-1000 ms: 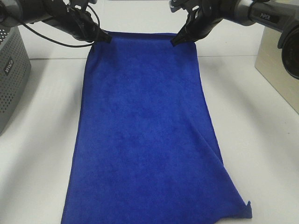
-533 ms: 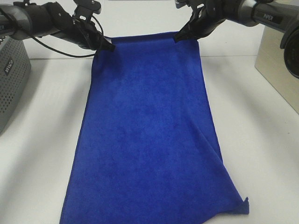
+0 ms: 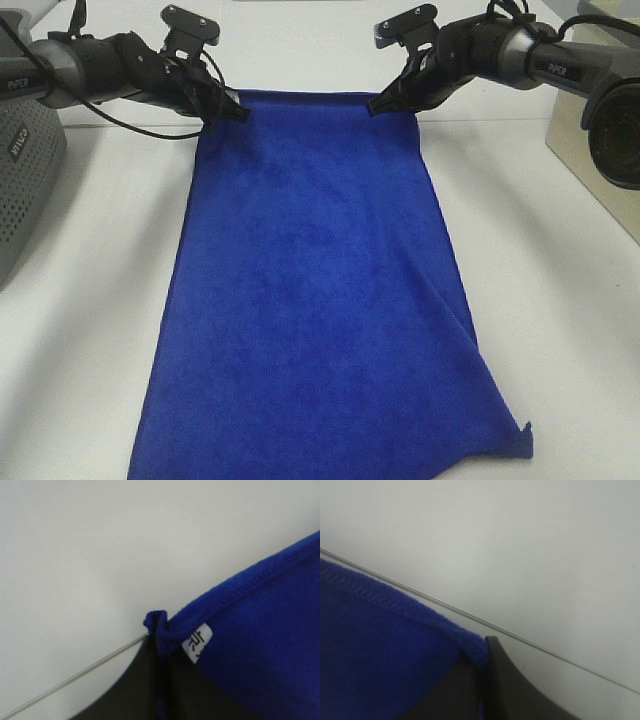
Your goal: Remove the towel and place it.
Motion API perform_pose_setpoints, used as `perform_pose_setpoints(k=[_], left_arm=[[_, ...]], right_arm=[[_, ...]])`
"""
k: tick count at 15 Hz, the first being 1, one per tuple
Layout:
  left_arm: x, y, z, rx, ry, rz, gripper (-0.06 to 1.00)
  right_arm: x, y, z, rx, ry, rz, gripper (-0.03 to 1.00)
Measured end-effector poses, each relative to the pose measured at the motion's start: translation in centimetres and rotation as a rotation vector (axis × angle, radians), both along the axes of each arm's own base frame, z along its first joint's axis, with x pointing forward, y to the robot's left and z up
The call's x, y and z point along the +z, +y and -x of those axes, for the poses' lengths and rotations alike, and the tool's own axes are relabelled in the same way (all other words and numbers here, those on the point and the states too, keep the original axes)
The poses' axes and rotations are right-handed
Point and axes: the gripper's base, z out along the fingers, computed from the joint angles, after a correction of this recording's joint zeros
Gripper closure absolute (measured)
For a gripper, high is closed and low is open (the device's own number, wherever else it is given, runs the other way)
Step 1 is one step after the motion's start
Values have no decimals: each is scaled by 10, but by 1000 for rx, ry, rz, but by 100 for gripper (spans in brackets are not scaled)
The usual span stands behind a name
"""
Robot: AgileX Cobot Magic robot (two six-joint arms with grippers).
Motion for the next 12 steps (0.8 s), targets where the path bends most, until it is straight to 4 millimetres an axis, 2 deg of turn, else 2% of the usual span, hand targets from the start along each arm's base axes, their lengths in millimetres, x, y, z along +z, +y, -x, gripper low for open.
perform_pose_setpoints(k=[2,4,6,7,8,9,10,12], left_arm=[[-5,0,-1,6,-6,-1,90],[-10,0,-1,6,2,-4,83],[-12,1,-1,8,2,-4,69],[-12,1,-1,13,-2,0,57],[-11,2,-2,21,-9,6,52],[-11,2,-2,23,-11,9,41],[-10,2,-2,30,-11,19,32],[-10,2,-2,34,-9,24,27]], right_arm=[[-1,0,-1,-3,-8,-14,94],[-11,1,0,-11,14,-33,87],[-20,2,2,-27,62,-67,62],[-22,2,4,-32,90,-67,49],[-24,1,5,-36,118,-64,44],[-24,1,7,-38,137,-61,37],[-26,0,9,-40,172,-53,33],[-27,-1,15,-45,240,-36,32]])
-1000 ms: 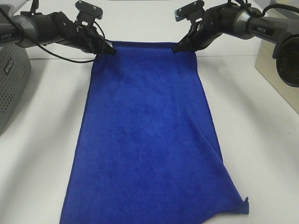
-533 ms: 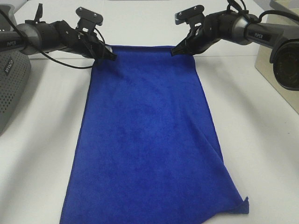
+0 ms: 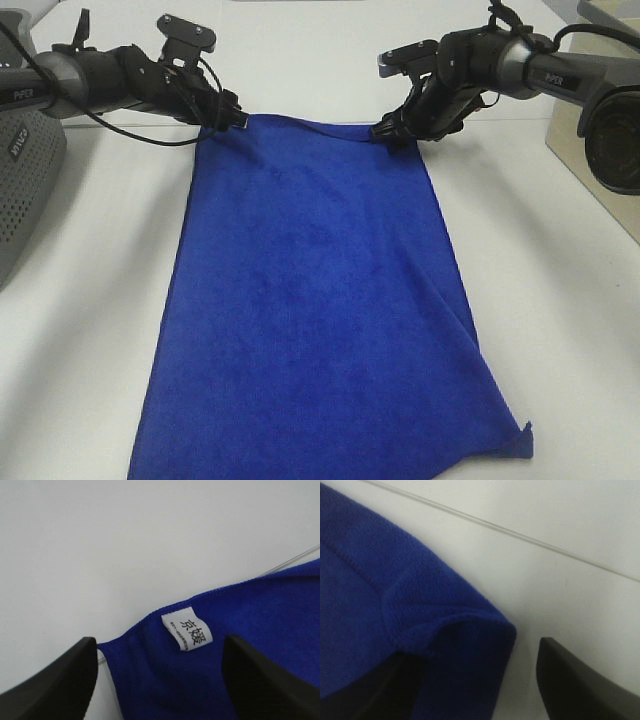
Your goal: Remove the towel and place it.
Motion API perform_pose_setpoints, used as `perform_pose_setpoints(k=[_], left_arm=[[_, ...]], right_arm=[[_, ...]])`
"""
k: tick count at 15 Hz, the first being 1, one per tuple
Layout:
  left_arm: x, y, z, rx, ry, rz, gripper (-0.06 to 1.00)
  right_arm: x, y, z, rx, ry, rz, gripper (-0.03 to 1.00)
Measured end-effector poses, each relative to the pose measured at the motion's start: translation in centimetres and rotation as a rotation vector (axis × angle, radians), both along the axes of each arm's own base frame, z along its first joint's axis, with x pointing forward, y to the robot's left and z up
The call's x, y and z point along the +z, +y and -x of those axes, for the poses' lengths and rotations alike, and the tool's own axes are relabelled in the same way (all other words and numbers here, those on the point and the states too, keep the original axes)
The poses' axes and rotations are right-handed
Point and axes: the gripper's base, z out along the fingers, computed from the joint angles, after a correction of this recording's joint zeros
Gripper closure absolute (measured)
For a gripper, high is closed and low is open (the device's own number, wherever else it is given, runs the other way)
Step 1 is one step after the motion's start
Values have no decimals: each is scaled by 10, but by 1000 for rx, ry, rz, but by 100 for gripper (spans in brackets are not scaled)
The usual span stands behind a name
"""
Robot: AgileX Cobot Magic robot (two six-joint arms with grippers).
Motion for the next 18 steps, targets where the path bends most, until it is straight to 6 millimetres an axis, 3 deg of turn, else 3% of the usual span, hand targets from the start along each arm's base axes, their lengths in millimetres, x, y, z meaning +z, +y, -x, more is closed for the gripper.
perform_pose_setpoints(k=[2,4,5,8,10,13,15,17,18], left_arm=[[4,-1,1,-11,17,0,27],[19,-4,5,-48,72,6,27],[49,-5,14,-103,174,21,27],[100,-3,43,-125,462,27,27],[128,2,61,-39,625,46,27],[157,8,67,53,606,72,27],[165,12,69,81,591,57,27],[174,18,72,107,566,8,26],[191,29,80,136,537,-32,26]], right_arm=[[13,-1,3,-1,29,7,31],[41,-2,8,-3,38,6,31],[73,-3,19,-7,97,4,31],[117,-7,50,-4,298,5,31],[146,-7,63,2,317,-17,31],[180,-5,74,-7,275,-88,31],[193,-8,83,-16,270,-97,31],[205,-13,99,-26,277,-76,31],[222,-22,124,-33,278,-49,31]])
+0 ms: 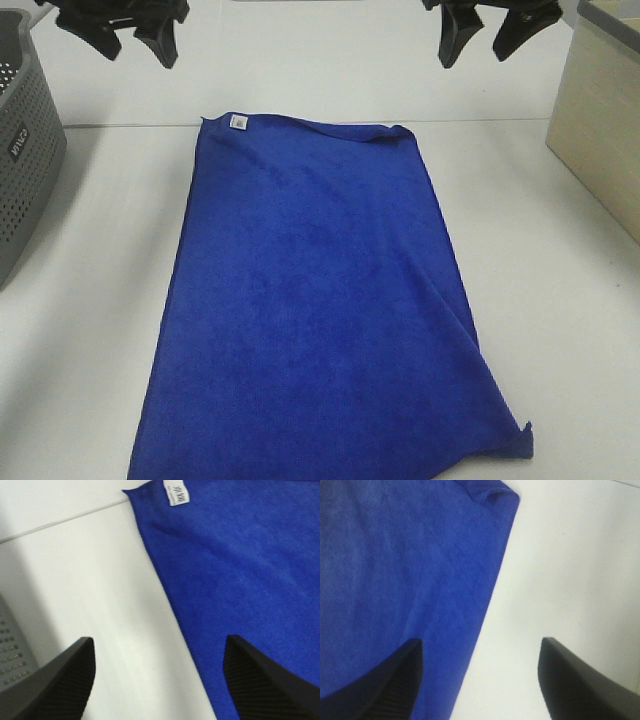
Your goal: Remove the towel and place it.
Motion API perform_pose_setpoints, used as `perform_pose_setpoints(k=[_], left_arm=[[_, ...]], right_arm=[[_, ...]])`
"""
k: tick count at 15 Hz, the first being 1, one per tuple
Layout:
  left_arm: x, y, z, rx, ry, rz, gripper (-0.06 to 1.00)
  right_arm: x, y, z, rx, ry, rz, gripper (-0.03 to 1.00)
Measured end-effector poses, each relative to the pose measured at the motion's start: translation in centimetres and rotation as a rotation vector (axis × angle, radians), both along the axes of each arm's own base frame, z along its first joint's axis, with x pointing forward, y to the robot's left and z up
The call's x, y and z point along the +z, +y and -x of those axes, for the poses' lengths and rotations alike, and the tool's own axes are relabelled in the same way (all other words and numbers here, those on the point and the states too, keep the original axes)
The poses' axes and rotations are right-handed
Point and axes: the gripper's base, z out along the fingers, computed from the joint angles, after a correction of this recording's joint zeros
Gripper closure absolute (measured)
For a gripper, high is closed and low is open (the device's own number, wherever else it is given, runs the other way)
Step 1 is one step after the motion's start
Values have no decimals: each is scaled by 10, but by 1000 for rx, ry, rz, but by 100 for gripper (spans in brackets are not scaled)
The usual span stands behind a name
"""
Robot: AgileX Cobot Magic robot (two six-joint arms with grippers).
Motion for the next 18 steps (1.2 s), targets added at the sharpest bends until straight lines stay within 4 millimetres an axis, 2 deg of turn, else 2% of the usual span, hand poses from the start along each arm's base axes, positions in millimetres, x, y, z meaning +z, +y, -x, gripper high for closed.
perform_pose_setpoints(k=[1,3,5,6,8,10,11,12,14,16,18], left_arm=[[5,5,3,8,-5,-4,26],[32,31,25,58,-15,-11,26],[40,60,54,128,33,-26,26],[46,75,72,162,48,-32,26],[70,105,118,233,29,-51,26],[88,124,165,290,4,-84,26],[98,127,190,306,-23,-96,26],[109,127,226,313,-65,-114,26],[112,123,272,316,-103,-114,26],[103,120,316,307,-121,-119,26],[82,116,354,275,-150,-139,26]], right_arm=[[6,-3,10,-1,1,6,31],[27,-14,49,-4,1,13,31],[41,-24,93,-12,8,13,31],[46,-30,117,-27,7,6,31],[52,-39,161,-34,3,-10,31],[57,-49,205,-33,-29,-21,31],[57,-55,228,-33,-49,-26,31],[56,-62,259,-33,-83,-35,31],[58,-72,300,-32,-163,-55,31],[54,-80,337,-49,-238,-83,31],[47,-88,369,-76,-311,-118,31]])
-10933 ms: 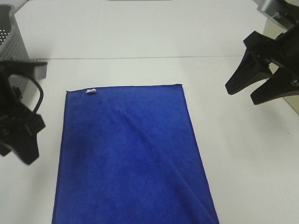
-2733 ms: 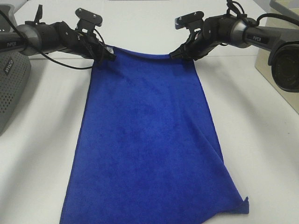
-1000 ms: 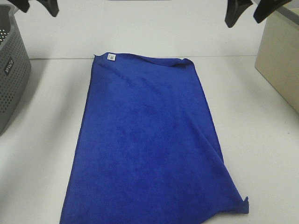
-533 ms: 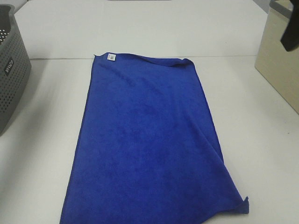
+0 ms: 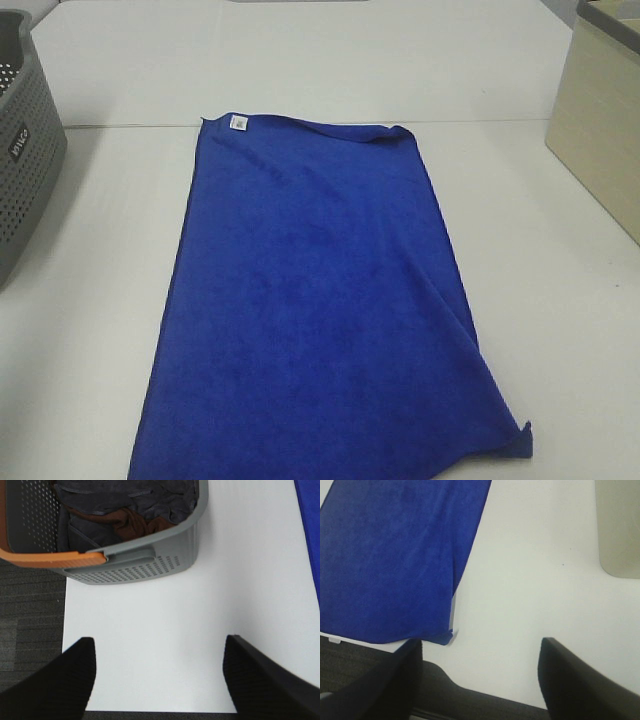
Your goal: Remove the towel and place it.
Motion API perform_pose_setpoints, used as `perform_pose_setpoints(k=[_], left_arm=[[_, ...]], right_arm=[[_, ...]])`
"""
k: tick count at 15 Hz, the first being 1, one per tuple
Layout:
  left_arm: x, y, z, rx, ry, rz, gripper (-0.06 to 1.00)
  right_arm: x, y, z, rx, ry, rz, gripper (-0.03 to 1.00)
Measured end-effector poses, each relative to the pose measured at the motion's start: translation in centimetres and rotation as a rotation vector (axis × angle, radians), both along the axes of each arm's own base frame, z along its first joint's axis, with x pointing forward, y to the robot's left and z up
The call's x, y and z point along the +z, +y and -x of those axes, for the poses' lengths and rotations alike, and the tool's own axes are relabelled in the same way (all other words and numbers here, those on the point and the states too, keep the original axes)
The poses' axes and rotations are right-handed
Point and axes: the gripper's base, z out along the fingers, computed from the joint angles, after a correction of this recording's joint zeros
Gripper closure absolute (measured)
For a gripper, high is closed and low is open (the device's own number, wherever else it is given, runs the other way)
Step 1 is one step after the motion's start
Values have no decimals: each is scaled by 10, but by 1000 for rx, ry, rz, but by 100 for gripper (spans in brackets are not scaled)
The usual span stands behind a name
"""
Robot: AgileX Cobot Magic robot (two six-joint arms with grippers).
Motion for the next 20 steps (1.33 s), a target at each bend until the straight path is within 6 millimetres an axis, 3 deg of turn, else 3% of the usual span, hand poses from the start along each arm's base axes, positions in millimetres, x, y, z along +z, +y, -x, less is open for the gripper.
perform_pose_setpoints(k=[2,5,12,20], left_arm=[[-18,-4,41,-24,-74,-24,26],[-44,-7,87,-28,-159,-37,26],[-90,-14,152,-29,-403,-51,26],[-95,-21,144,-74,-450,19,26]], right_arm=[[-9,-6,23,-2,-62,-14,31],[-28,-13,48,-7,-126,-15,31],[-101,-20,74,10,-213,-4,31],[-106,-19,66,15,-259,6,31]])
